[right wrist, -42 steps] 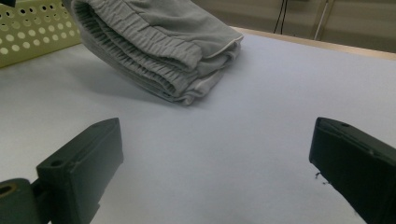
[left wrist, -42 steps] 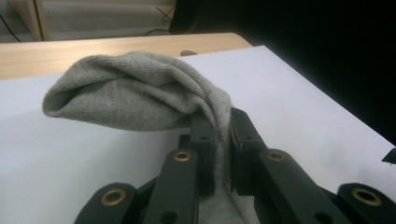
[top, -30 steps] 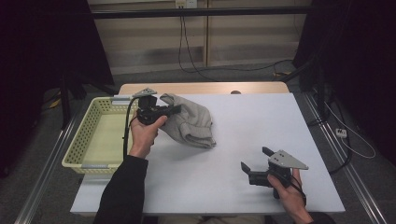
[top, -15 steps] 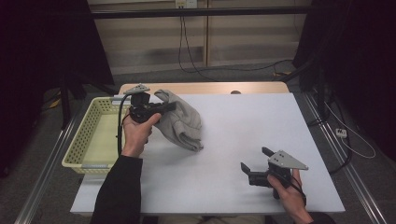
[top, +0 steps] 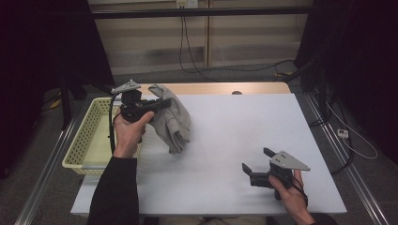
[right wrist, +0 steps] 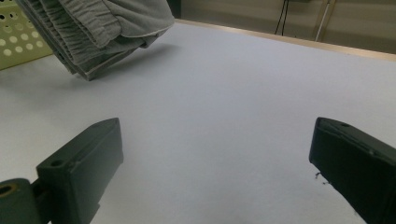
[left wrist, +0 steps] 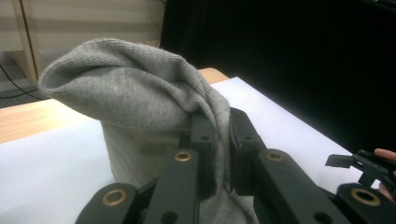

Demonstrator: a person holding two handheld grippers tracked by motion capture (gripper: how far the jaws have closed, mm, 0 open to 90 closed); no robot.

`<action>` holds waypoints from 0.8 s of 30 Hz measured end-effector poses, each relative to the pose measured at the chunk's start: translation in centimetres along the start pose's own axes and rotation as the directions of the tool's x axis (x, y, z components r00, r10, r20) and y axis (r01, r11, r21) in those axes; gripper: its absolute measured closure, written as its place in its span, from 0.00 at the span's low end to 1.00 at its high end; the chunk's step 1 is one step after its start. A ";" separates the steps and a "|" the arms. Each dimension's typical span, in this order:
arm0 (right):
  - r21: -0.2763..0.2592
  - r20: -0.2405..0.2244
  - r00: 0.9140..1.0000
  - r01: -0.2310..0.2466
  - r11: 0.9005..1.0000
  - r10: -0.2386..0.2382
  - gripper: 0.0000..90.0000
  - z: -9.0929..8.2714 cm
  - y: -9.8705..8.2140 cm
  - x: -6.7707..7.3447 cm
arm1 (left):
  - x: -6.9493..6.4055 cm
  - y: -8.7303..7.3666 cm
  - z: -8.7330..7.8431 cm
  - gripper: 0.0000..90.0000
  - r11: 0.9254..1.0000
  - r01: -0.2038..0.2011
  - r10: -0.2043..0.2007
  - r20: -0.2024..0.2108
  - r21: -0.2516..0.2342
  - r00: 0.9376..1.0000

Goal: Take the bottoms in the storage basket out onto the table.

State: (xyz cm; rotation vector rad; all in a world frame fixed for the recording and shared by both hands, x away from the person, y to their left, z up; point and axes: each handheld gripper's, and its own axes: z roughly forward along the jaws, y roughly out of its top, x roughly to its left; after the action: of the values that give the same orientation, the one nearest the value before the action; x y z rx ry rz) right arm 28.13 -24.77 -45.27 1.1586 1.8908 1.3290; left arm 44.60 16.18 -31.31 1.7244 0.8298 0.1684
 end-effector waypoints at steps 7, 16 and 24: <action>0.001 -0.002 1.000 0.000 1.000 0.000 0.03 0.0 0.0 0.0 | -0.5 0.7 -1.0 0.92 1.000 -0.028 0.028 -0.008 -0.009 1.000; 0.001 -0.003 1.000 -0.001 1.000 0.001 0.03 0.0 0.0 0.0 | -1.2 1.5 -2.8 0.92 0.997 -0.068 0.067 -0.028 -0.035 0.997; 0.000 -0.005 1.000 0.001 1.000 -0.001 0.03 0.0 0.0 0.0 | -1.7 1.9 -4.2 0.92 0.992 -0.112 0.109 -0.058 -0.052 0.992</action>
State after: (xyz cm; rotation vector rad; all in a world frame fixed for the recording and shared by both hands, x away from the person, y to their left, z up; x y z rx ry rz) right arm 28.10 -24.76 -45.26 1.1559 1.8948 1.3325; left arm 42.02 18.30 -27.66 1.7205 0.7637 0.3123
